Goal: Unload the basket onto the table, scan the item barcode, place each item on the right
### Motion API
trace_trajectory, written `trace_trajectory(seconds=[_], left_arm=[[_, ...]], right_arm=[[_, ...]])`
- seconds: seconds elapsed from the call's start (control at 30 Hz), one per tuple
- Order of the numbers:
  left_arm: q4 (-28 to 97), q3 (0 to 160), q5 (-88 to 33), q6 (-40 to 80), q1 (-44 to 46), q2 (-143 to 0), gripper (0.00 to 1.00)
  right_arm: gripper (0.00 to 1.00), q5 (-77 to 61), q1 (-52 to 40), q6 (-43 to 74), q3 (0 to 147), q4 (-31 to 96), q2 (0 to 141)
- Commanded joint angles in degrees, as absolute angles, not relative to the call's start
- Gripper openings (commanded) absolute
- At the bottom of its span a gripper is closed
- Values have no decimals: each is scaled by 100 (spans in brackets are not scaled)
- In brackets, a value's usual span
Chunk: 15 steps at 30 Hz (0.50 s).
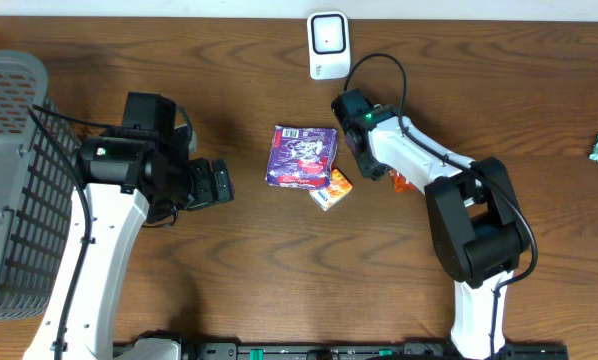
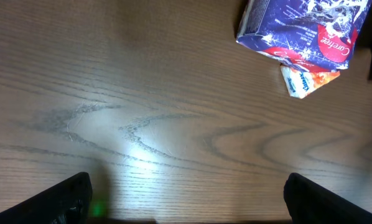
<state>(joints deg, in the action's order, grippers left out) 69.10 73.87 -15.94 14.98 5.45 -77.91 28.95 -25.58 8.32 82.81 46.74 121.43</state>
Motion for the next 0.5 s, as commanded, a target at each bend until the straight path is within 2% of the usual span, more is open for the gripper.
trace_trajectory(seconds=[0.0,0.13,0.3,0.47], left_arm=[[6938,7393,-1533,1463,532,-7784,98],[6936,7393,-1533,1461,532,-7784,98],[6936,7393,-1533,1463,532,-7784,98],[6938,7393,-1533,1463,532,-7784,98]], right_arm=[[40,2862,-2617,762,7859,4506,12226],[21,2858,-2617,768,7730,4388,12226],[1,2351,-2574,808,8202,4751,12221],[1,388,-2171,438,9212,5470,12215]])
